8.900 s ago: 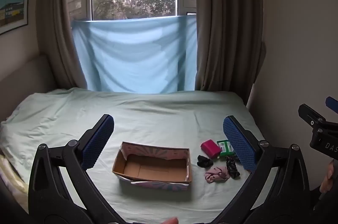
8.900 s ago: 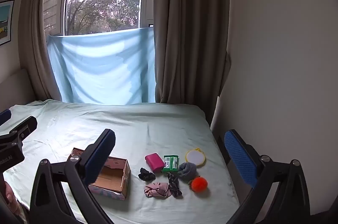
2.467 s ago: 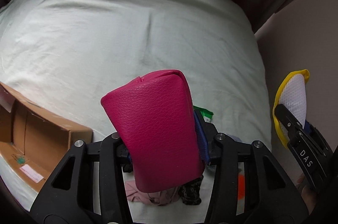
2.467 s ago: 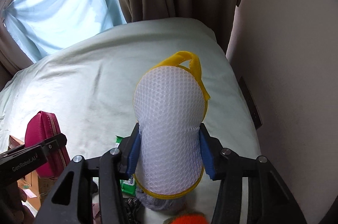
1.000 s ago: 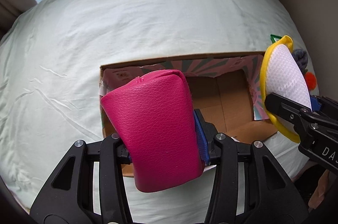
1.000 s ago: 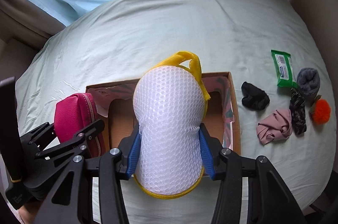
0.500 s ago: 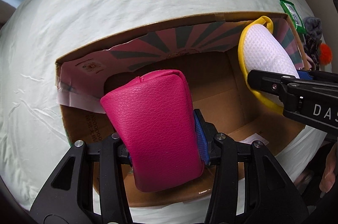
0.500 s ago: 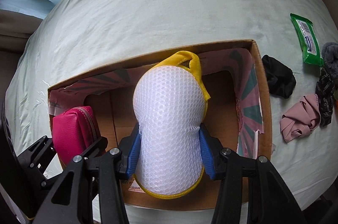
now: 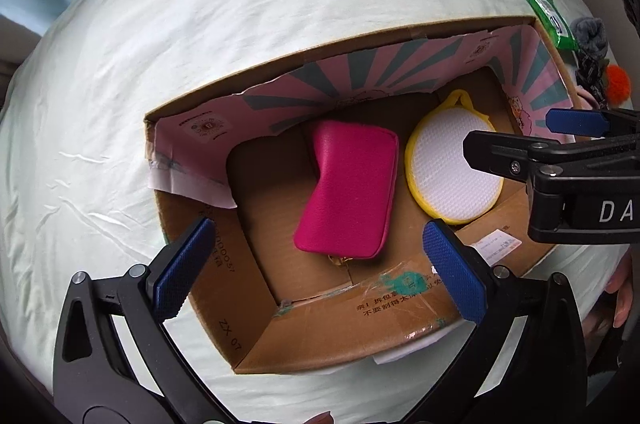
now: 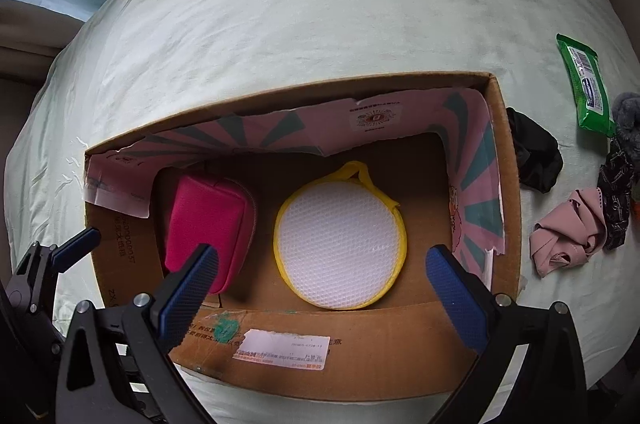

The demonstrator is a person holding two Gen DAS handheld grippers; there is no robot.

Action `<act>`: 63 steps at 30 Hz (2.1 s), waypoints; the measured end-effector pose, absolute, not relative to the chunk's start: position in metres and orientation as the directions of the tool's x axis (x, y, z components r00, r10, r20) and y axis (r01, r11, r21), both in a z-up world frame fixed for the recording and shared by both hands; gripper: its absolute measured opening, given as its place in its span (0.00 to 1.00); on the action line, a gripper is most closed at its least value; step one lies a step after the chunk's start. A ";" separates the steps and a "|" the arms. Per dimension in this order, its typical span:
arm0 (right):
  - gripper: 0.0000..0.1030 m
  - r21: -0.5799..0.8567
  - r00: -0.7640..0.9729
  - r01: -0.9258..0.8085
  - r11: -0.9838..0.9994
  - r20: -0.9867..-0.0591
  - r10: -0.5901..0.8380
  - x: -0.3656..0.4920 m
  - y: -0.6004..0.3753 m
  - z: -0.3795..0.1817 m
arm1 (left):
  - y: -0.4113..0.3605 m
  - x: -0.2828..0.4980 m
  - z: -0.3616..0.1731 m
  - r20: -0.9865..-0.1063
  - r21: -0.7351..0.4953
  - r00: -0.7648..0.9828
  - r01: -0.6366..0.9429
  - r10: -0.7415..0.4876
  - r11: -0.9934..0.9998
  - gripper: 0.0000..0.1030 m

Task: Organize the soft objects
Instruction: 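Open both tools to drop the pouch and mesh pad into the box, then move both tools toward the pink cloth and black patterned scrunchie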

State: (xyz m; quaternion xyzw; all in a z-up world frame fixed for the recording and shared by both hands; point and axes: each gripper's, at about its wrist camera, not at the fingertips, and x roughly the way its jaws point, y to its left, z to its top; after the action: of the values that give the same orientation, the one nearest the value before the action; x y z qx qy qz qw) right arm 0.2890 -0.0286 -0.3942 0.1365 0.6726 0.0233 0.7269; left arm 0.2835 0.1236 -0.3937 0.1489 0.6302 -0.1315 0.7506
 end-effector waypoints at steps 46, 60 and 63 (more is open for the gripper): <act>1.00 0.058 0.653 0.163 0.985 -0.754 -0.063 0.081 -0.110 -0.100 | 0.125 0.111 -0.120 -0.781 -0.042 0.604 0.203 -0.158 0.978 1.00; 1.00 0.055 0.665 0.082 0.995 -0.746 -0.014 0.079 -0.255 -0.125 | -0.028 0.109 -0.135 -0.745 -0.064 0.643 0.191 -0.174 0.979 1.00; 1.00 0.059 0.659 0.048 0.997 -0.752 0.012 0.089 -0.280 -0.142 | -0.066 0.113 -0.154 -0.757 -0.068 0.628 0.201 -0.182 0.977 1.00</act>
State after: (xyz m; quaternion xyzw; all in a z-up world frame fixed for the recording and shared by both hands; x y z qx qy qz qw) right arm 0.0894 -0.2803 -0.1419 0.0367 0.4129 -0.0098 0.9100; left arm 0.1130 -0.0663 -0.1540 0.0113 0.4181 -0.1060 0.9021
